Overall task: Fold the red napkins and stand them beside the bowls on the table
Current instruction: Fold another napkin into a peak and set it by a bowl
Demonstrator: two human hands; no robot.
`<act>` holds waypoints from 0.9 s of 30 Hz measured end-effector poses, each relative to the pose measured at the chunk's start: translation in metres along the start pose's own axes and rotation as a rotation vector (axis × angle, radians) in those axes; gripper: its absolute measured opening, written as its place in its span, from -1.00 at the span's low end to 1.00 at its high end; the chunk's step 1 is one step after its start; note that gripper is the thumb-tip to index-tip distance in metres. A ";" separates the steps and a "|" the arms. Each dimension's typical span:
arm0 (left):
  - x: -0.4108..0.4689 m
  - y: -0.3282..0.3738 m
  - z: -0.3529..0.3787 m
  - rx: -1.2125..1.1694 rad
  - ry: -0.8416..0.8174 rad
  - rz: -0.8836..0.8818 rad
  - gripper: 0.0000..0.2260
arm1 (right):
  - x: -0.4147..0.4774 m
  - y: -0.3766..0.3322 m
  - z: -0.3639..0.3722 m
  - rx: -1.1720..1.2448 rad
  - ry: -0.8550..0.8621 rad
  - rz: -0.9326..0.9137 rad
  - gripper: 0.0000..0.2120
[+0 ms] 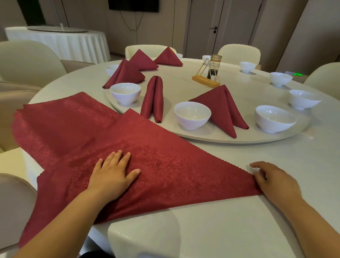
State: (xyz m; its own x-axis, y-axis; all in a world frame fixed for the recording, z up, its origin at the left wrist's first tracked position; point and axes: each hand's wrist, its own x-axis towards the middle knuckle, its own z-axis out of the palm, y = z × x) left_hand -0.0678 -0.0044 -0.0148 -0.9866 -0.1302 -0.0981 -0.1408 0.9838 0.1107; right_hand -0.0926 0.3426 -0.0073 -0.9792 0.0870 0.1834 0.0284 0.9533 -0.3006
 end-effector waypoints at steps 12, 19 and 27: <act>-0.002 0.010 0.009 -0.028 0.052 0.082 0.03 | 0.000 0.005 -0.006 -0.136 0.041 -0.109 -0.80; -0.001 0.008 0.015 -0.046 0.127 0.104 0.00 | -0.007 -0.117 0.012 0.144 -0.191 -0.589 -0.58; -0.015 -0.009 0.008 -0.459 0.329 0.185 -0.22 | -0.005 -0.158 0.068 -0.047 -0.403 -0.654 0.11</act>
State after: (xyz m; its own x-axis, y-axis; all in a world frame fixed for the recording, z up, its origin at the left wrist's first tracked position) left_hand -0.0514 -0.0100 -0.0221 -0.9615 -0.0646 0.2670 0.0872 0.8498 0.5199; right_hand -0.1057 0.1719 -0.0249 -0.7968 -0.6024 -0.0479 -0.5822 0.7865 -0.2062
